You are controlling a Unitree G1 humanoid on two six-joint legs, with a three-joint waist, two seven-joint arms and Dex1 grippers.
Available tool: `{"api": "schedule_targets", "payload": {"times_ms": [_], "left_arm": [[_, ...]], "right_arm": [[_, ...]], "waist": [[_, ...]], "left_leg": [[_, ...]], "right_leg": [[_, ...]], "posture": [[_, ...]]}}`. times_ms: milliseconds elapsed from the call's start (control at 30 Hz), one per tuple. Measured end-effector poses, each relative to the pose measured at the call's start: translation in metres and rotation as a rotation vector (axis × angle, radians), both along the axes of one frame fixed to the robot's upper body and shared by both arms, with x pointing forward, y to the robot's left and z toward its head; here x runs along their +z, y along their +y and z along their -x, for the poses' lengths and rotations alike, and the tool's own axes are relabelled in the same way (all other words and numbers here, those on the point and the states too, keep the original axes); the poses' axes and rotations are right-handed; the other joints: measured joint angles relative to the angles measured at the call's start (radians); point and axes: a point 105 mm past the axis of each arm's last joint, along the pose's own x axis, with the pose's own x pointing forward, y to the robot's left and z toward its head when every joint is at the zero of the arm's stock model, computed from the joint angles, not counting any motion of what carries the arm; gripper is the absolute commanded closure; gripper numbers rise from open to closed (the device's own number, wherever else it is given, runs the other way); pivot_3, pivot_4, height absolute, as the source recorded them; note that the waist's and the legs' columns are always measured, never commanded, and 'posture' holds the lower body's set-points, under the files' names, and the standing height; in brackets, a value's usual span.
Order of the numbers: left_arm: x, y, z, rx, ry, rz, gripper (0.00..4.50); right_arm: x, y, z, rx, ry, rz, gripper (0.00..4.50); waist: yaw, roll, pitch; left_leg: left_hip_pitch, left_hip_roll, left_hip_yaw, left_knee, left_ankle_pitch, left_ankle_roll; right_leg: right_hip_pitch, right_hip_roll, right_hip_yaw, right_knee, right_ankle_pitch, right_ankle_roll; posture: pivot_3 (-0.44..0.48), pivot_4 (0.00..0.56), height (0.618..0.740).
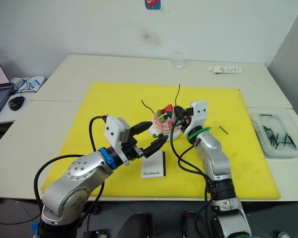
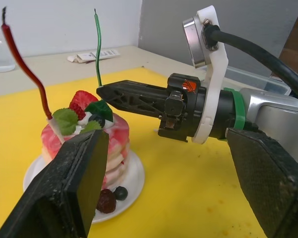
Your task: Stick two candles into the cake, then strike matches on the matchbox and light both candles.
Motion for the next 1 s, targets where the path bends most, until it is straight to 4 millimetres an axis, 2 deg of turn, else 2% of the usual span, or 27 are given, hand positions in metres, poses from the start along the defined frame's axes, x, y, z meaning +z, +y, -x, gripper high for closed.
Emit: {"api": "schedule_targets", "payload": {"times_ms": [733,833,933,1000], "left_arm": [[0.0017,-0.0007,-0.0004,-0.004,-0.007,0.0,0.33],[0.0021,-0.0009,-0.0005,-0.004,-0.008,0.001,0.33],[0.0026,-0.0015,-0.0005,-0.005,-0.009,0.004,0.33],[0.0026,-0.0018,-0.0005,-0.006,-0.009,0.005,0.33]], "right_arm": [[-0.0016,0.0023,0.0078,0.032,0.004,-0.018,4.37],[-0.0017,0.0022,0.0078,0.034,0.003,-0.016,3.8],[-0.0017,0.0024,0.008,0.037,0.003,-0.015,2.81],[-0.0016,0.0026,0.0081,0.039,0.002,-0.014,2.81]], "waist": [[0.0,0.0,0.0],[0.0,0.0,0.0],[0.0,0.0,0.0],[0.0,0.0,0.0]], "left_leg": [[0.0,0.0,0.0,0.0,0.0,0.0],[0.0,0.0,0.0,0.0,0.0,0.0],[0.0,0.0,0.0,0.0,0.0,0.0],[0.0,0.0,0.0,0.0,0.0,0.0]], "right_leg": [[0.0,0.0,0.0,0.0,0.0,0.0],[0.0,0.0,0.0,0.0,0.0,0.0],[0.0,0.0,0.0,0.0,0.0,0.0],[0.0,0.0,0.0,0.0,0.0,0.0]], "posture": [[0.0,0.15,0.74],[0.0,0.15,0.74],[0.0,0.15,0.74],[0.0,0.15,0.74]]}}
